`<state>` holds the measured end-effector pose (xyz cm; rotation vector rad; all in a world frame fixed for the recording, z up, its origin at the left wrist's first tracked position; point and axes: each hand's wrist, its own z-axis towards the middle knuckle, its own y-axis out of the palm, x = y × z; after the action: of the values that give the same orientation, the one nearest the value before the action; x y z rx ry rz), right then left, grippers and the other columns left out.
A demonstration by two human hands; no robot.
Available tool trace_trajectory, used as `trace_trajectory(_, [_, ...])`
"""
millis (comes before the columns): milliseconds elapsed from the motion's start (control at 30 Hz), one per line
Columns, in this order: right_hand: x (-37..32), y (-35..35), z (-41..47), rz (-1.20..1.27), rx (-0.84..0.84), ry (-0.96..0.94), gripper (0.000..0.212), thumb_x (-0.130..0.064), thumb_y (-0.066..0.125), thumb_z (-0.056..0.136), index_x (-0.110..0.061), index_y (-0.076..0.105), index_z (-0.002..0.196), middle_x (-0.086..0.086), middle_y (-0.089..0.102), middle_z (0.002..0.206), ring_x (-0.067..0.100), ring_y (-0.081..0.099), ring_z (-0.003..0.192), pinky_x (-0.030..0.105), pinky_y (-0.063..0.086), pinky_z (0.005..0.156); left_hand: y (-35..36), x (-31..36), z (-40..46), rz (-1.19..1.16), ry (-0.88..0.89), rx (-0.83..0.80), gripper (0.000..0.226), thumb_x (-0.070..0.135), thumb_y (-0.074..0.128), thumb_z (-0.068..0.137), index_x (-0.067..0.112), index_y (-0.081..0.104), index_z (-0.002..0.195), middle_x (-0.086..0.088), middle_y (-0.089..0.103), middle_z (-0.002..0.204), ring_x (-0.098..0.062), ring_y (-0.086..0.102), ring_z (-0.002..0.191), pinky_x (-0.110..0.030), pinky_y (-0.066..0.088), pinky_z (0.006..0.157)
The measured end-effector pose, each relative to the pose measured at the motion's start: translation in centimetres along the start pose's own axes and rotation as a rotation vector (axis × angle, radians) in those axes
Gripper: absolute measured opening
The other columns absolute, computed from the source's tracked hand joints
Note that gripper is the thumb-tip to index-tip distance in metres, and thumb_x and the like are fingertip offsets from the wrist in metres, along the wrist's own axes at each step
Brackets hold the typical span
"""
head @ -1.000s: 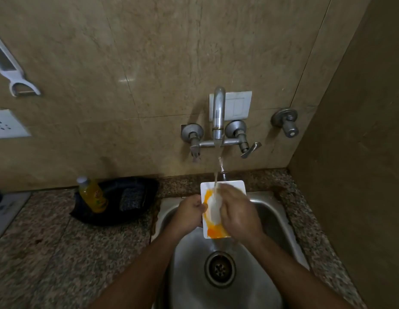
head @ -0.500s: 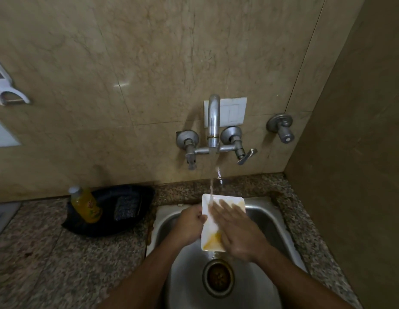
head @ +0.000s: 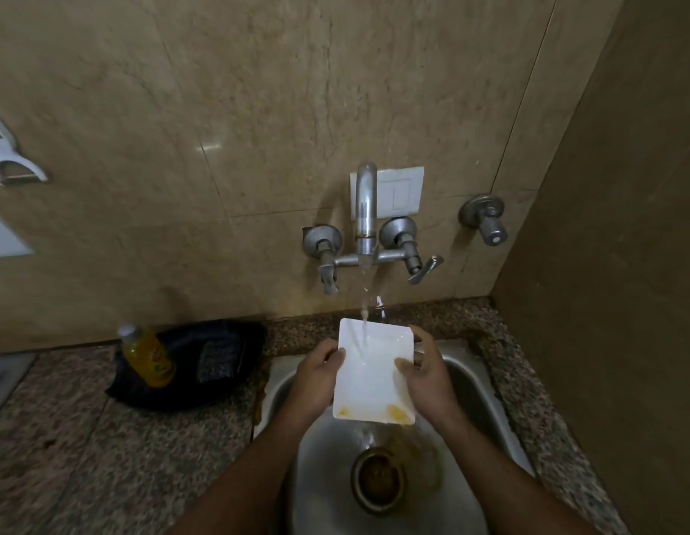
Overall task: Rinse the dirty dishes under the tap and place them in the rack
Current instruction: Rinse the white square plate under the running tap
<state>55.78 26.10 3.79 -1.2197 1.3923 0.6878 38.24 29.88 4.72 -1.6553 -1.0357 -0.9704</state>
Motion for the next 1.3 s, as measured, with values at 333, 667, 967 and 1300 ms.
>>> trace_trajectory(333, [1.3,1.6,-2.2,-0.959,-0.239,-0.692,0.064,-0.033,0.027,0.099,-0.012,0.01,0.157,0.008,0.003,0.164,0.02,0.003,0.152,0.044,0.015,0.122,3.8,0.1,1.6,-0.417,-0.315,0.011,0.058,0.072,0.042,0.086,0.03,0.067,0.117,-0.003,0.072,0.117,-0.025,0.067,0.106,-0.049,0.05,0.1])
trace_trajectory(667, [0.9,0.6,-2.5,-1.089,-0.372,-0.763,0.07,-0.041,0.025,0.097,-0.017,-0.001,0.158,-0.002,-0.011,0.164,0.01,-0.016,0.149,0.038,-0.004,0.121,3.7,1.9,1.7,-0.426,-0.261,0.029,0.048,0.059,0.039,0.097,0.025,0.064,0.12,-0.006,0.068,0.119,-0.023,0.066,0.107,-0.046,0.049,0.102])
trace_trajectory(967, [-0.2,0.2,-2.2,-1.085,-0.372,-0.672,0.075,-0.045,0.015,0.089,-0.018,-0.001,0.158,-0.005,-0.012,0.163,0.008,-0.014,0.15,0.038,-0.006,0.122,4.4,1.0,0.5,-0.365,-0.214,0.027,0.031,0.039,0.039,0.104,0.025,0.066,0.107,0.003,0.069,0.111,-0.011,0.063,0.1,-0.028,0.048,0.092])
trace_trajectory(1300, [-0.6,0.2,-1.9,-1.072,-0.437,-0.683,0.071,-0.038,0.025,0.096,-0.02,-0.005,0.157,-0.008,-0.017,0.161,0.006,-0.015,0.149,0.035,-0.01,0.121,4.4,1.7,0.5,-0.352,-0.174,0.038,0.035,0.037,0.037,0.105,0.025,0.067,0.09,0.007,0.07,0.089,-0.01,0.065,0.086,-0.02,0.045,0.068])
